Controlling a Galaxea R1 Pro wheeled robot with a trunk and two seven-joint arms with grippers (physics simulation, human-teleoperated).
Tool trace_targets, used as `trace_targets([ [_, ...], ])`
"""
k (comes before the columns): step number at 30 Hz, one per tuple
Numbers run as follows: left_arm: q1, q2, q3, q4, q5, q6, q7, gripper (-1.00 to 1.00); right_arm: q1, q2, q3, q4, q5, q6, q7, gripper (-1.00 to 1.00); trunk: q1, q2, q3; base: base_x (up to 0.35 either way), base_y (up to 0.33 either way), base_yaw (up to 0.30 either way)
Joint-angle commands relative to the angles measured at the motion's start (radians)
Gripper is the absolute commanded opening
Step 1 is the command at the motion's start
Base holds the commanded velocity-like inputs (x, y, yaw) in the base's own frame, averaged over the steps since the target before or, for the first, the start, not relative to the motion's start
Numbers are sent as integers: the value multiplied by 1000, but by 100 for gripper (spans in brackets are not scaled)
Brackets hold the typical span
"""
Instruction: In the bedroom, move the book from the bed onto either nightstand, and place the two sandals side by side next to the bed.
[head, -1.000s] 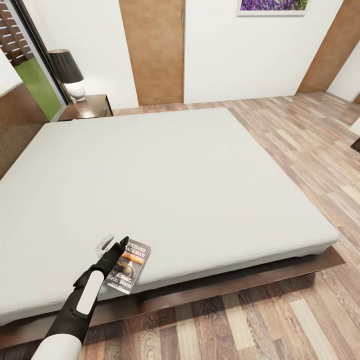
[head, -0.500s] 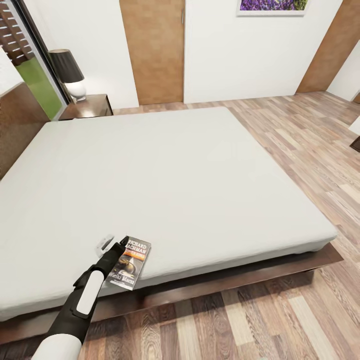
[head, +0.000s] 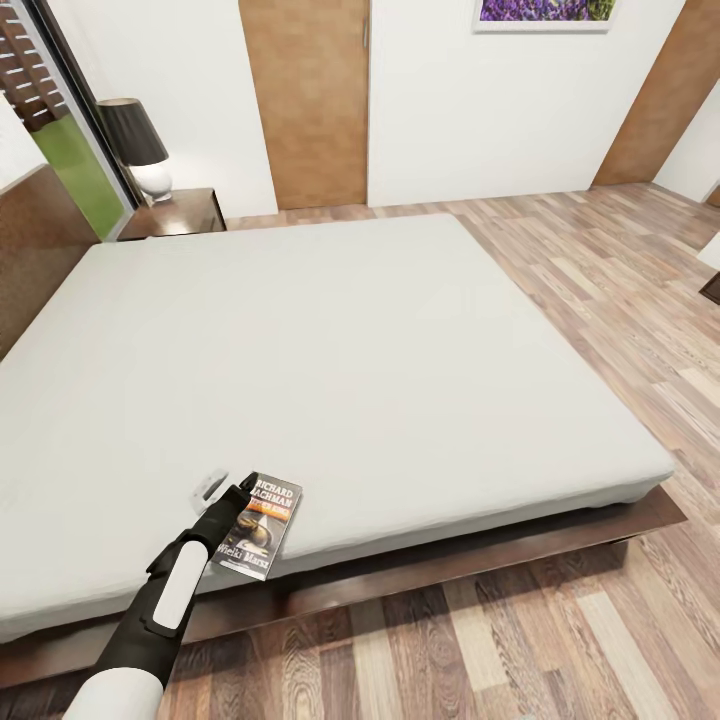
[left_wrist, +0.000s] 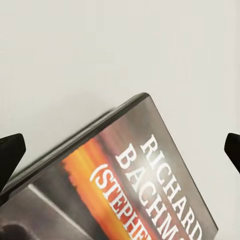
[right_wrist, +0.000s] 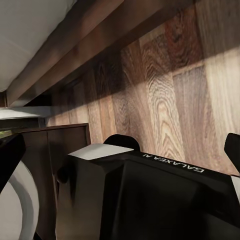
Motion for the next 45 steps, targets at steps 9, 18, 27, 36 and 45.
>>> trace_targets([
  [9, 0, -1, 3, -2, 10, 8, 1, 100, -1, -1, 8, 1, -6, -8, 5, 100, 0, 0, -1, 0, 0, 0],
  [18, 0, -1, 3, -2, 11, 8, 1, 100, -1, -2, 8, 1, -7, -4, 2, 100, 0, 0, -1, 0, 0, 0],
  [27, 0, -1, 3, -2, 12, 8, 1, 100, -1, -2, 8, 1, -7, -4, 2, 100, -23, 42, 18, 0, 0, 0],
  [36, 0, -1, 3, -2, 12, 8, 1, 100, -1, -2, 8, 1, -7, -4, 2, 100, -58, 105, 46, 0, 0, 0],
  [45, 0, -1, 3, -2, 11, 8, 1, 100, -1, -1, 8, 1, -7, -4, 1, 100, -92, 168, 75, 0, 0, 0],
])
